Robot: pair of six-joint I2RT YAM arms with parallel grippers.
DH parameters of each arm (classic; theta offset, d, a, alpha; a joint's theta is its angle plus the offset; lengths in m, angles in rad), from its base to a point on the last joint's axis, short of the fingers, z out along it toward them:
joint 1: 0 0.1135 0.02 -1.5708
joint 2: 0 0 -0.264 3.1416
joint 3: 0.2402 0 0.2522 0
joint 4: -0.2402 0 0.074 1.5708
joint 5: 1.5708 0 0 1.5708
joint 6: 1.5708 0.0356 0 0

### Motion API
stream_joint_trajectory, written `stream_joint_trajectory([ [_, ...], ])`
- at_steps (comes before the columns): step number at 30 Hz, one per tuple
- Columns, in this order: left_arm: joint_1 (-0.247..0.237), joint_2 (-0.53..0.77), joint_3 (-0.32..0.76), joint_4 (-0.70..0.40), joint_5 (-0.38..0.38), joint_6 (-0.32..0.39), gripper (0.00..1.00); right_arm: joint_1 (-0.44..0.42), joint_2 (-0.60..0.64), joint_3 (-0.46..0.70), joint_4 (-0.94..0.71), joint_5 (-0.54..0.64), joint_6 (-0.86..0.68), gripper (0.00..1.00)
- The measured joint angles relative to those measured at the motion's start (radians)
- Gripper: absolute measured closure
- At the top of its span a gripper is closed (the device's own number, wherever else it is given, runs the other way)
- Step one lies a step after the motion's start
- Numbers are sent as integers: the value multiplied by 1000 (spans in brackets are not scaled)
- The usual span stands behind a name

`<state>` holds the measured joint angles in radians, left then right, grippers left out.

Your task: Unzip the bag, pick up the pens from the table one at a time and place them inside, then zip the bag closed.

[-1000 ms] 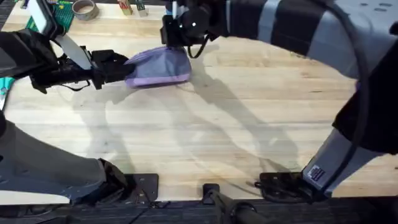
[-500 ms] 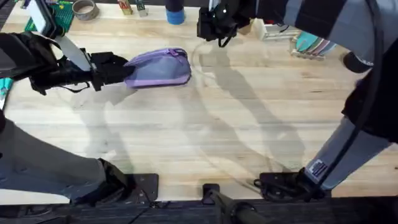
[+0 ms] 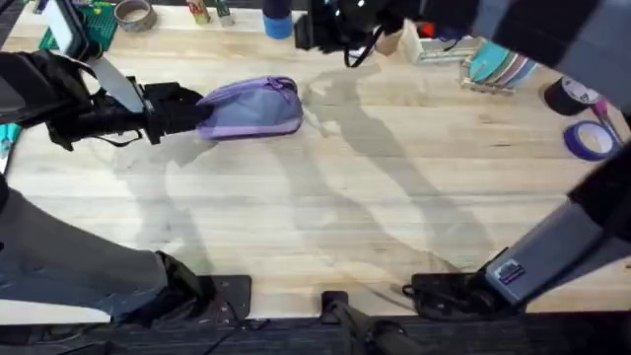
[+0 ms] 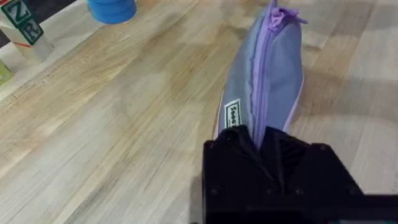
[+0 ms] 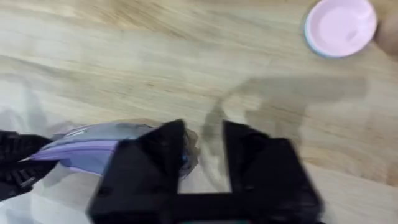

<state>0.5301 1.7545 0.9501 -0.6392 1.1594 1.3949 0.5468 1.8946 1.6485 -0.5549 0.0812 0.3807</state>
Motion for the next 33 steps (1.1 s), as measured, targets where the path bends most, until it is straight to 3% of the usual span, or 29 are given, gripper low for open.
stream_joint_trajectory([
  [2, 0, 0, 0, 0, 0, 0, 958, 1, -30, 0, -2, 0, -9, 471],
  [5, 0, 0, 0, 0, 0, 0, 958, 5, -73, 0, -6, 1, -16, 108],
  [7, 0, 0, 0, 0, 0, 0, 958, 16, -95, 0, -13, 0, -23, 14],
  [17, 0, 0, 0, 0, 0, 1, 929, 101, -113, 0, -68, 0, -57, 6],
  [23, 6, 0, 1, 0, 39, -2, 51, 111, -113, 0, -68, 0, -65, 6],
  [25, 6, 0, 1, 1, 48, -3, 11, 111, -113, 0, -68, 0, -67, 6],
  [33, 6, 0, 1, -30, 47, -5, 8, 111, -113, 0, -68, 0, -68, 6],
])
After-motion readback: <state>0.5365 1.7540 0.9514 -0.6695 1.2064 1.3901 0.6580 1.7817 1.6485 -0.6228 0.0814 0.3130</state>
